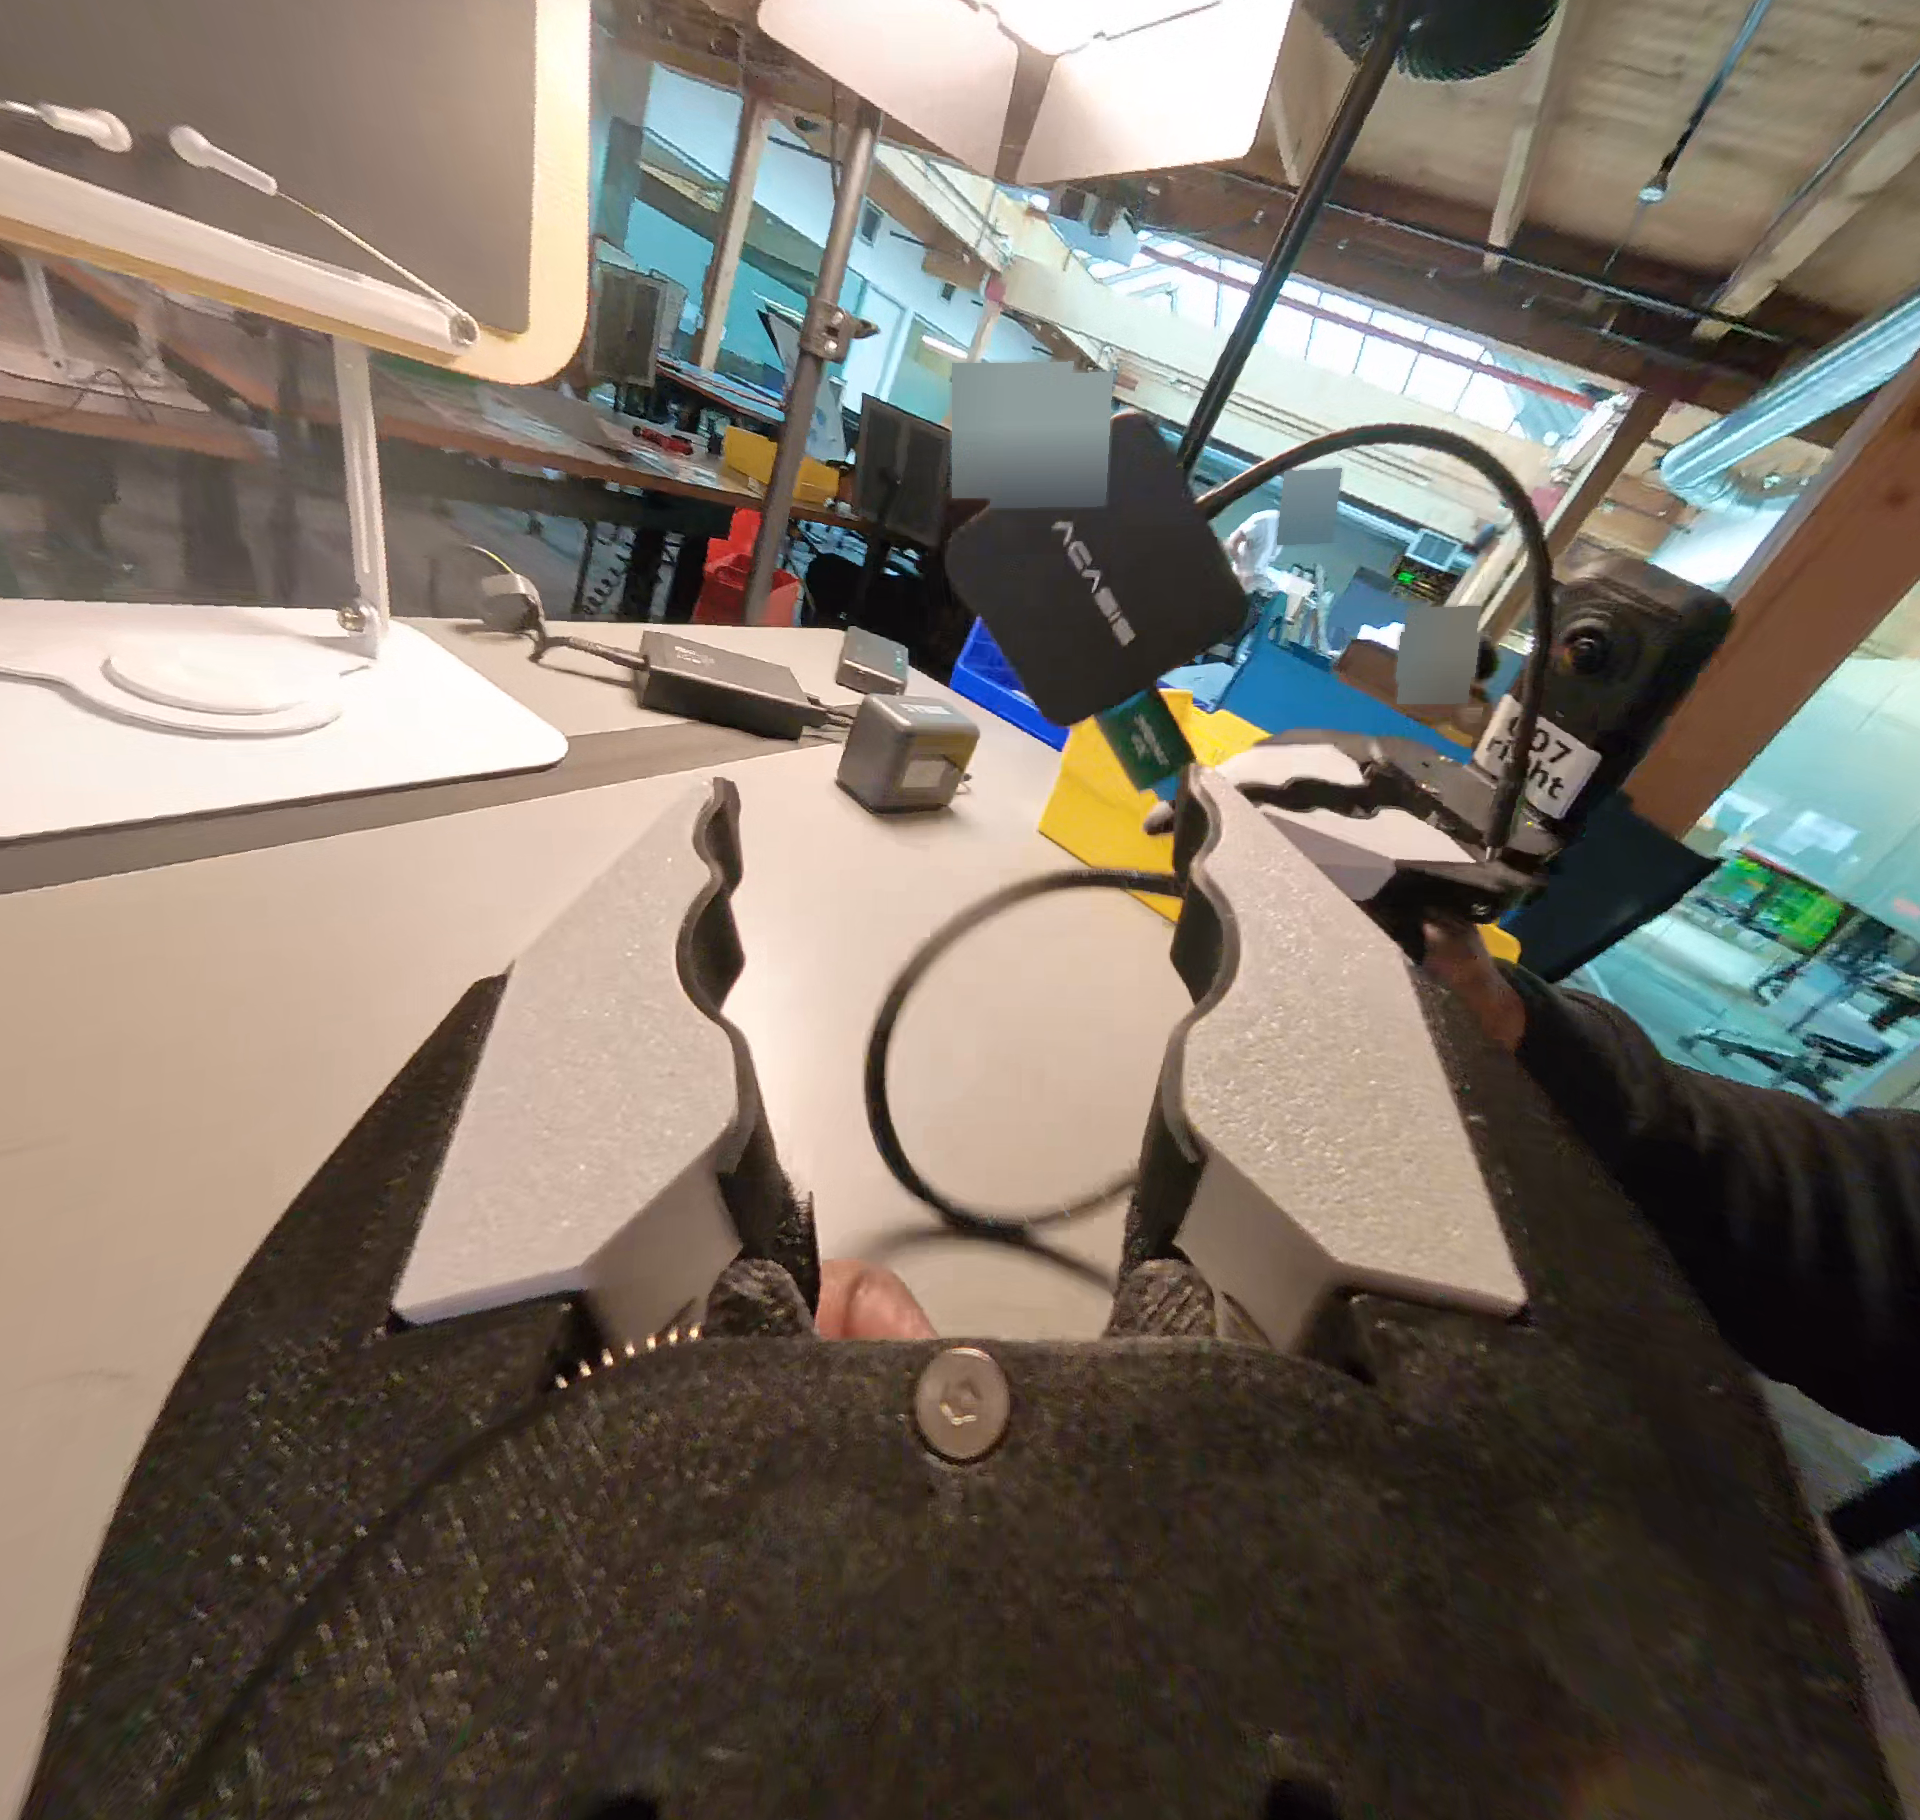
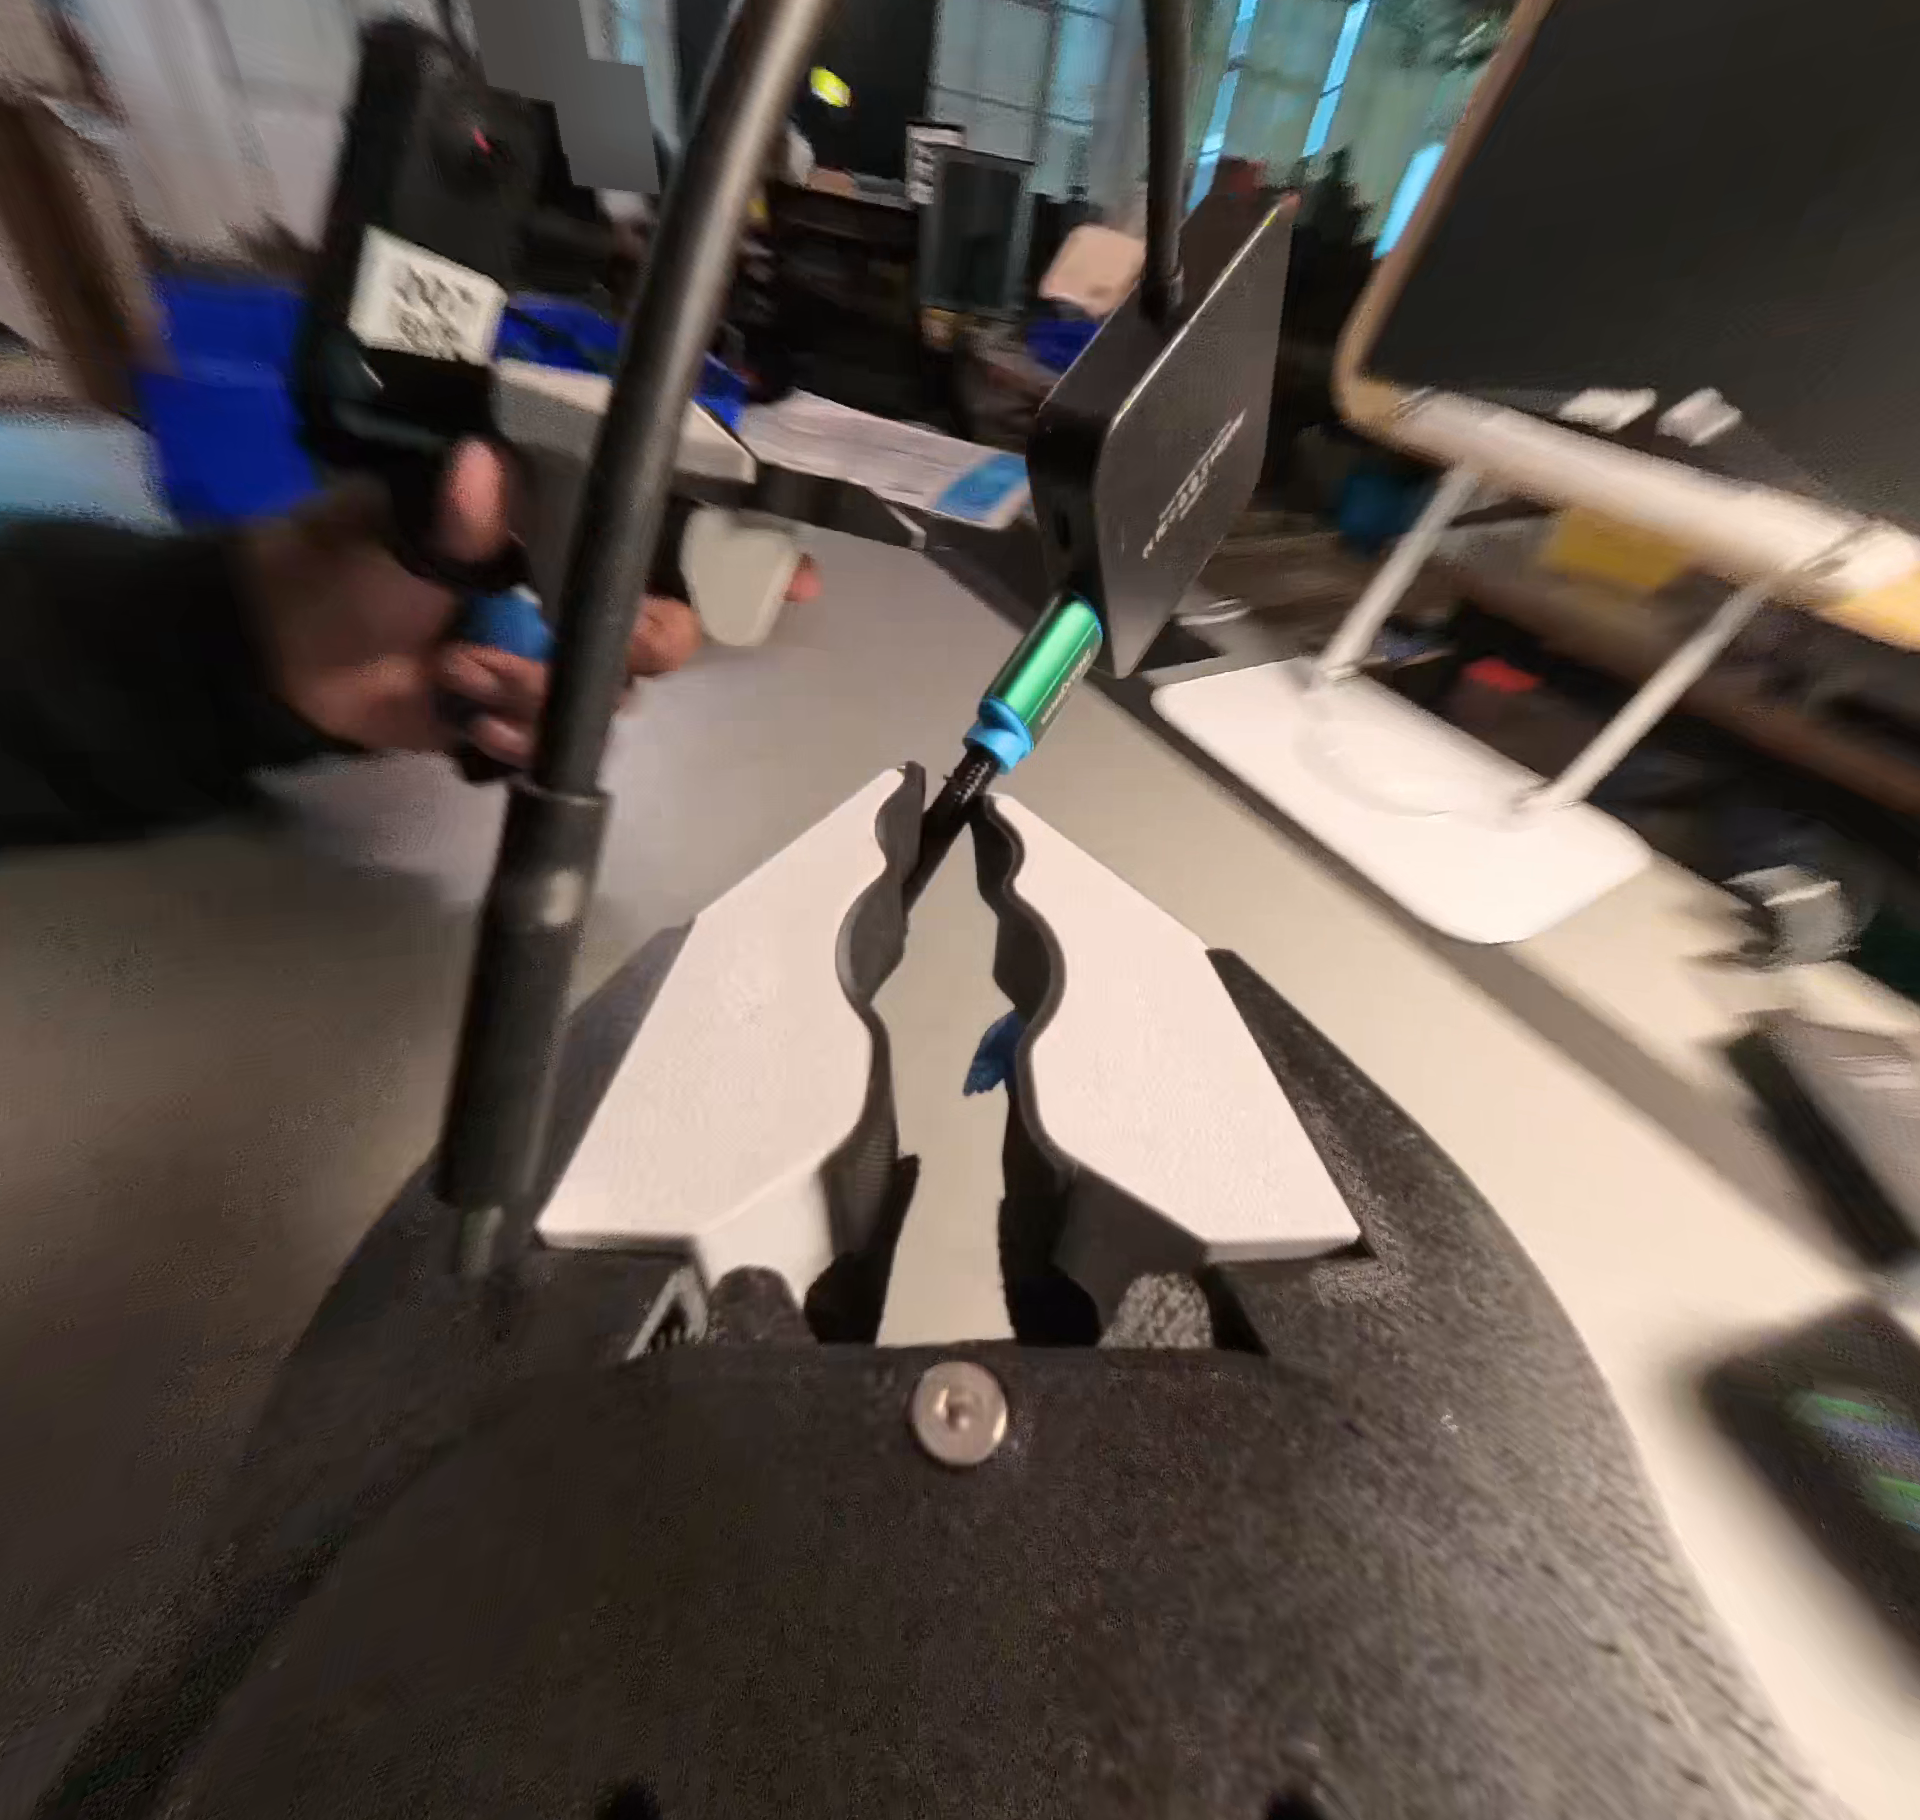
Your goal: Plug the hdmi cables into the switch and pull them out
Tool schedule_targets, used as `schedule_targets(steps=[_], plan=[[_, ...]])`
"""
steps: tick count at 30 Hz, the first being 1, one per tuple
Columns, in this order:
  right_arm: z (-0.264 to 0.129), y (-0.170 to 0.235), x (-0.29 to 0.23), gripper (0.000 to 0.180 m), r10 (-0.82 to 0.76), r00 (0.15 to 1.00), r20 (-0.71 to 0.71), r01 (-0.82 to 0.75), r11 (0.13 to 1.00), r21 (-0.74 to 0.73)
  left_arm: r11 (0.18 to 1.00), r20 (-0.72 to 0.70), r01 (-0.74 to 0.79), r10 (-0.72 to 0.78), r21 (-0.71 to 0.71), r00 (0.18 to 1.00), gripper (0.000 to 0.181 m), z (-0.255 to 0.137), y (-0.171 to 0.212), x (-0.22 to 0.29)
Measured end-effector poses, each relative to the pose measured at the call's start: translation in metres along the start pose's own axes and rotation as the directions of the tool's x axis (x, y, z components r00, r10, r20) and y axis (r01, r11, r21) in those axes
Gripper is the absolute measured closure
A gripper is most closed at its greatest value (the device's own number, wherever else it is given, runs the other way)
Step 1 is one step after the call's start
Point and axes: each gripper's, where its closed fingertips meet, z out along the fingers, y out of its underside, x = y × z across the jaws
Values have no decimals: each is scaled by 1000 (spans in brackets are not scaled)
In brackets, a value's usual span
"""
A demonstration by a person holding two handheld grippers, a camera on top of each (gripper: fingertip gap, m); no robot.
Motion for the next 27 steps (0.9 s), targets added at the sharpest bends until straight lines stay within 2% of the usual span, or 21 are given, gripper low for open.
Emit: schedule_targets(steps=[3,6,10,13,15,18,23,25,27], plan=[[-8,-1,14,170,-328,930,-165,316,944,-95,998,-66,55,-56,-17,996,94,-3,-5,7],[-2,17,7,172,-547,822,-158,512,832,-215,991,-125,127,-132,-50,983,92,-5,-6,14],[18,58,-15,172,-642,767,-23,609,738,-290,951,-98,243,-264,-190,960,85,-3,23,3],[27,74,-32,172,-636,769,59,625,731,-274,929,-19,261,-276,-264,961,86,-2,47,-13],[29,75,-36,172,-641,765,69,633,727,-265,908,28,264,-270,-325,962,86,-2,62,-20],[28,72,-37,172,-638,768,62,632,737,-240,880,27,238,-249,-411,968,90,-4,80,-18],[25,67,-45,172,-639,765,82,643,746,-176,848,-66,201,-266,-490,962,125,-3,98,-2],[25,70,-45,172,-649,756,87,652,735,-184,853,-128,188,-283,-487,950,149,-3,100,7],[25,72,-43,172,-648,757,85,651,735,-187,861,-184,174,-292,-478,939,162,-2,99,16]])
